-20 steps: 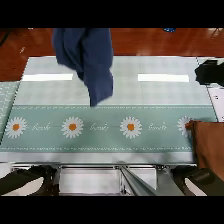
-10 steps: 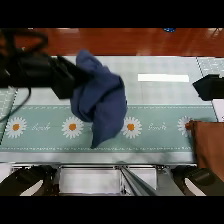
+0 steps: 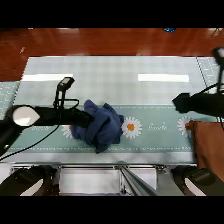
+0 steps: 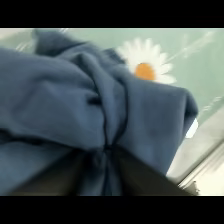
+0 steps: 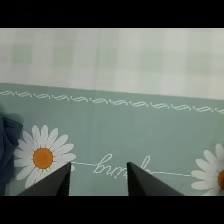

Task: Fold the shirts.

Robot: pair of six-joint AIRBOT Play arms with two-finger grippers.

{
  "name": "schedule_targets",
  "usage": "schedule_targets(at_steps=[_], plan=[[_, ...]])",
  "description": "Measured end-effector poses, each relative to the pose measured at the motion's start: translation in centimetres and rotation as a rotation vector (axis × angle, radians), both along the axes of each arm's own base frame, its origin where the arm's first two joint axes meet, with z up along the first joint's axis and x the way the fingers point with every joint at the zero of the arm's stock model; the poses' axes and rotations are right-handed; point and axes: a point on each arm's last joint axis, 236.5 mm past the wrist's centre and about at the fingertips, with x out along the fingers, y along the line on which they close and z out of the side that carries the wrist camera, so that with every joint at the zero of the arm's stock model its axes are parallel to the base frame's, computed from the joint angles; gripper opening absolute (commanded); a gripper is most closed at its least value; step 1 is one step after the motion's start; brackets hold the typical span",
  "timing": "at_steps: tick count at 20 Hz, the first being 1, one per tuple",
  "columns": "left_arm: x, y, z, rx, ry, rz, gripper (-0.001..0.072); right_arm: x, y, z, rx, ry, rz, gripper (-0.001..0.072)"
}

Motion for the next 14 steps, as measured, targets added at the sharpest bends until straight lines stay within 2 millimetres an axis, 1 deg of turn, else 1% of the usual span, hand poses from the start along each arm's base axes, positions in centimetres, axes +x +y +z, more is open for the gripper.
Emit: schedule_targets(at_steps=[1, 2, 3, 4, 5, 6, 7, 8, 9, 10, 11, 12, 13, 14], plan=[[-0.2, 0.5, -1.6, 0.017, 0.043, 0.020, 0.0509, 0.2, 0.3, -1.3, 0.017, 0.010, -0.009, 0.0406], [-0.2, 1.0, -2.9, 0.031, 0.080, 0.037, 0.0509, 0.3, 0.5, -2.5, 0.025, 0.025, -0.014, 0.0407], [-0.3, 1.5, -3.7, 0.045, 0.114, 0.049, 0.0509, 0.5, 0.8, -3.6, 0.036, 0.034, -0.022, 0.0407], [-0.3, 2.2, -4.1, 0.061, 0.135, 0.059, 0.0509, 0.9, 0.8, -4.2, 0.043, 0.038, -0.030, 0.0406], [0.0, 3.0, -3.9, 0.072, 0.149, 0.072, 0.0509, 1.3, 0.6, -4.6, 0.051, 0.039, -0.046, 0.0406], [0.5, 4.2, -3.4, 0.081, 0.154, 0.090, 0.0509, 1.9, -0.1, -4.5, 0.051, 0.026, -0.073, 0.0406], [1.1, 5.6, -2.5, 0.090, 0.147, 0.112, 0.0509, 2.7, -1.4, -4.3, 0.047, 0.011, -0.115, 0.0406], [1.8, 7.1, -1.4, 0.089, 0.133, 0.147, 0.0509, 3.3, -3.2, -3.9, 0.043, -0.002, -0.166, 0.0406], [2.1, 8.8, -0.4, 0.088, 0.125, 0.187, 0.0509, 3.8, -5.3, -3.7, 0.034, -0.014, -0.224, 0.0406], [2.1, 10.4, 0.3, 0.085, 0.125, 0.229, 0.0509, 4.0, -7.8, -3.7, 0.026, -0.017, -0.296, 0.0406], [1.7, 11.5, 0.5, 0.072, 0.133, 0.268, 0.0509, 4.0, -10.0, -3.9, 0.024, -0.015, -0.360, 0.0406], [0.6, 11.8, 0.2, 0.031, 0.168, 0.294, 0.0509, 3.7, -11.9, -4.7, 0.044, 0.001, -0.428, 0.0406], [-0.8, 11.1, -0.6, -0.022, 0.220, 0.291, 0.0509, 3.4, -12.7, -5.7, 0.076, 0.020, -0.463, 0.0406], [-2.0, 10.0, -1.6, -0.086, 0.266, 0.281, 0.0509, 3.1, -12.7, -7.0, 0.124, 0.045, -0.477, 0.0406]])
